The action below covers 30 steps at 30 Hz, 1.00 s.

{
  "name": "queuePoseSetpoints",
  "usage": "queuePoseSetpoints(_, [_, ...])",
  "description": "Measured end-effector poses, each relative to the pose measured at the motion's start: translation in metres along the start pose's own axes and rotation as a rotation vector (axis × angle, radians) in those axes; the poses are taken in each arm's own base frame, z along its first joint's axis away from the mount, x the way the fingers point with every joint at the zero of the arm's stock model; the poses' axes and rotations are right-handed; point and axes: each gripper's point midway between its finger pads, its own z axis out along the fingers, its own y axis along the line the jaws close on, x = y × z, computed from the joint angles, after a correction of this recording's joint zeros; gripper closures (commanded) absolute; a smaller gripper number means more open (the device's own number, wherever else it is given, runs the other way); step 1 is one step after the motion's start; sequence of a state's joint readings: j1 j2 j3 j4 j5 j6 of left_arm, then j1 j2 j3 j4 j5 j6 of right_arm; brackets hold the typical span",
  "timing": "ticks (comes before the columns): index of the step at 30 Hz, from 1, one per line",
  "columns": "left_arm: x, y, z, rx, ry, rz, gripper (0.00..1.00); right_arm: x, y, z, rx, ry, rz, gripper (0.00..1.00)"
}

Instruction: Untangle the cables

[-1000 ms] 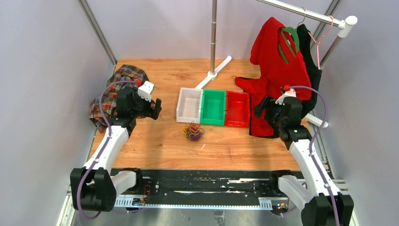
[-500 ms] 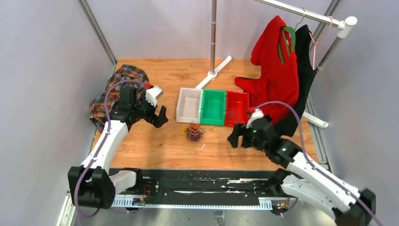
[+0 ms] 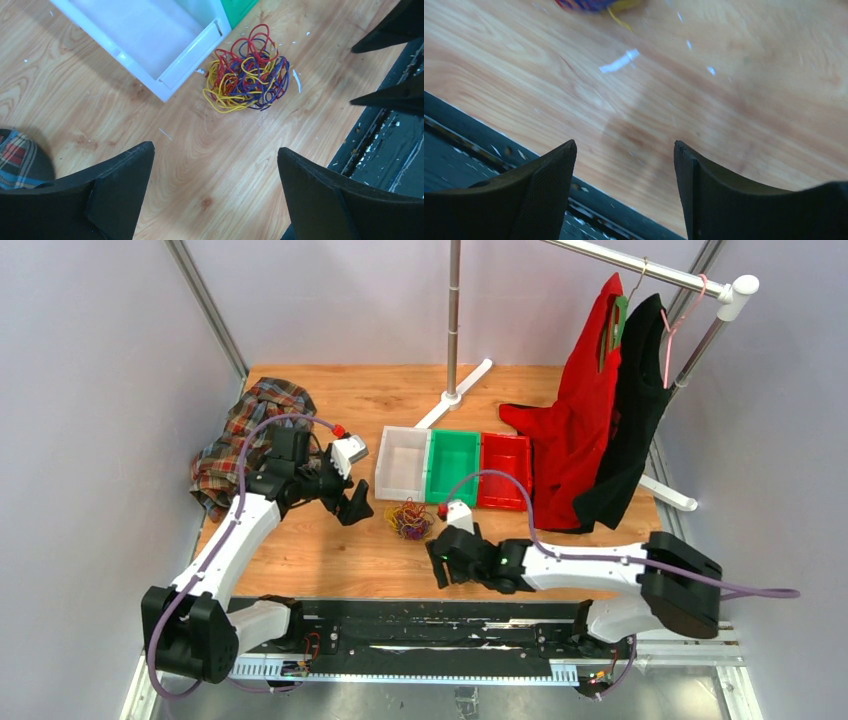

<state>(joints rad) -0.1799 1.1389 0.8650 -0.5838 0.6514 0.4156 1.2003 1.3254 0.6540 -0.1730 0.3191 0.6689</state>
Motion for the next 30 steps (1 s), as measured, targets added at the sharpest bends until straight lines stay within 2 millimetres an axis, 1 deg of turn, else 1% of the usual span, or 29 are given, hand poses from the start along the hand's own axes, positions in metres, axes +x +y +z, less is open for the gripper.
queuePoseSetpoints(2, [0.0,-0.002,0.001,0.013,0.0,-0.002,0.01,-0.015,0.013,0.006,-0.01,-0.02,-0.001,0.24])
queuePoseSetpoints(4, [0.001,-0.003,0.002,0.019,0.004,-0.009,0.01,-0.036,0.029,0.01,-0.034,-0.06,0.005,0.21])
queuePoseSetpoints(6, [0.003,-0.003,0.004,0.024,0.01,-0.017,0.02,-0.056,0.041,0.013,-0.052,-0.098,0.007,0.2])
queuePoseSetpoints(9, [0.004,-0.004,0.004,0.03,0.015,-0.024,0.02,-0.077,0.053,0.02,-0.066,-0.134,0.007,0.21])
queuePoseSetpoints(11, [0.005,-0.005,0.004,0.033,0.017,-0.026,0.02,-0.086,0.054,0.028,-0.07,-0.141,0.025,0.25])
queuePoseSetpoints(13, [0.006,-0.006,0.004,0.035,0.023,-0.031,0.02,-0.088,0.048,0.038,-0.06,-0.136,0.042,0.27])
queuePoseSetpoints(15, [0.008,-0.007,0.003,0.037,0.028,-0.034,0.02,-0.085,0.037,0.051,-0.032,-0.116,0.052,0.29])
queuePoseSetpoints(18, [0.008,-0.009,0.001,0.038,0.03,-0.036,0.02,-0.082,0.037,0.057,-0.03,-0.1,0.048,0.34])
queuePoseSetpoints(22, [0.008,-0.01,-0.001,0.038,0.03,-0.035,0.02,-0.081,0.045,0.064,-0.048,-0.086,0.047,0.38])
queuePoseSetpoints(25, [0.009,-0.011,-0.001,0.039,0.035,-0.033,0.02,-0.081,0.047,0.064,-0.058,-0.082,0.054,0.48])
queuePoseSetpoints(27, [0.01,-0.011,-0.001,0.039,0.036,-0.033,0.02,-0.081,0.048,0.064,-0.063,-0.081,0.06,0.56])
queuePoseSetpoints(30, [0.009,-0.011,-0.002,0.036,0.034,-0.032,0.02,-0.08,0.049,0.064,-0.069,-0.079,0.075,0.64])
